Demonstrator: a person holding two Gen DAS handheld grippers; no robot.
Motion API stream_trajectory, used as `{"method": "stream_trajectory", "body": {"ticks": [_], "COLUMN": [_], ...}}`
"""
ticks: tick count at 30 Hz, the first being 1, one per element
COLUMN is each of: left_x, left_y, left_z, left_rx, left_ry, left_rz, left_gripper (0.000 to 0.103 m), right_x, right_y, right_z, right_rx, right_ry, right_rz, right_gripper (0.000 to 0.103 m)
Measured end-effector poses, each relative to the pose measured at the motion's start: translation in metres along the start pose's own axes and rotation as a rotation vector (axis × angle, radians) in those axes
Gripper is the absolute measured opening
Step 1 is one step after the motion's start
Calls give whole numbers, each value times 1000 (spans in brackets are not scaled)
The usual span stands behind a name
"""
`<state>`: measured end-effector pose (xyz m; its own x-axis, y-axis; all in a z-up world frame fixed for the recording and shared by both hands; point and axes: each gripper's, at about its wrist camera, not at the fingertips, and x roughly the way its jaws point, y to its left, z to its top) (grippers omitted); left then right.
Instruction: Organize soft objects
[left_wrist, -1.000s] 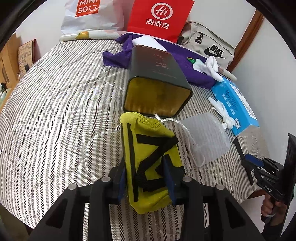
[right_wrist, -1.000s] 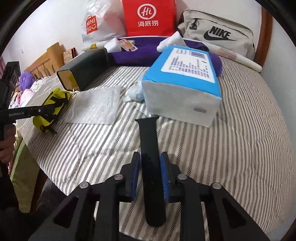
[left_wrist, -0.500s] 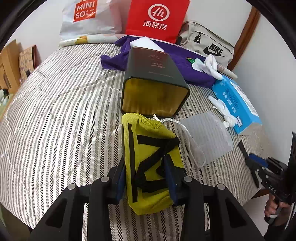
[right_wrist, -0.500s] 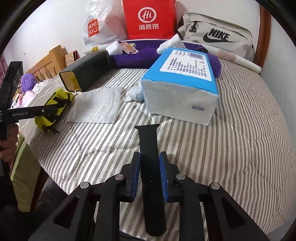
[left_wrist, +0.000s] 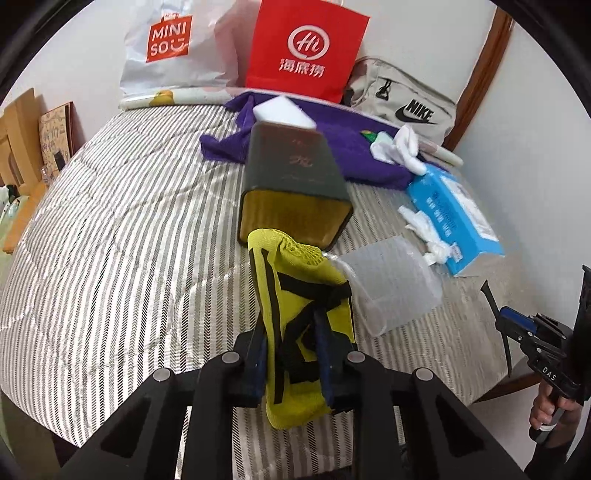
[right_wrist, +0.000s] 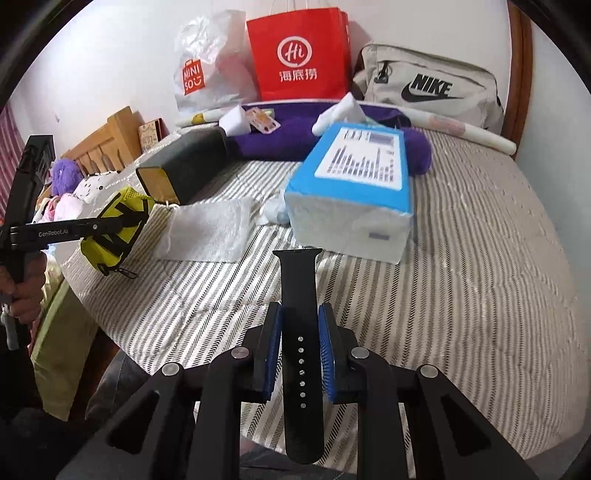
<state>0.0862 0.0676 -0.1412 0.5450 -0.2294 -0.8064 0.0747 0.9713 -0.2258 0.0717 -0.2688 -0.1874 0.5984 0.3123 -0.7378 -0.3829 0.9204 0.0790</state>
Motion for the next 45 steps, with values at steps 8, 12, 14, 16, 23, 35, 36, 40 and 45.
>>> {"method": "stream_trajectory", "body": {"ticks": [8,12,14,16,23,35,36,40,45], "left_x": [-21,-30,-34,-37,-42,-29,-27,-24,-15], "left_y": [-5,-7,-9,-10,-13,-13,-12,-14,-19], "left_z": [11,21,27,35,62,105,109,124,145], "left_rx": [20,17,18,17,13,-15,-17,-7,3], "left_ry": [-39,-61,-71,-77,-97,-93,-91,-95,-96], "left_rz": [-1,7,9,13,20,10,2,-1,-12], "left_gripper": [16,16,16,16,16,16,16,16,16], "right_x": [-26,-32,-34,-36,-38,-20,-18,-11,2], "right_y": [-2,-3,-3,-3,-7,-23,-25,-30,-38], "right_z": [16,28,34,43,73,130,136,153,174], "right_rx": [-1,-5,-11,-14,-27,-31,-29,-24,-26], "right_ry": [-62,-81,-89,-98,-128,-154,-156,-167,-167], "right_rz": [23,31,32,46,59,61,62,61,49], "right_gripper": [20,20,20,20,20,20,20,20,20]}}
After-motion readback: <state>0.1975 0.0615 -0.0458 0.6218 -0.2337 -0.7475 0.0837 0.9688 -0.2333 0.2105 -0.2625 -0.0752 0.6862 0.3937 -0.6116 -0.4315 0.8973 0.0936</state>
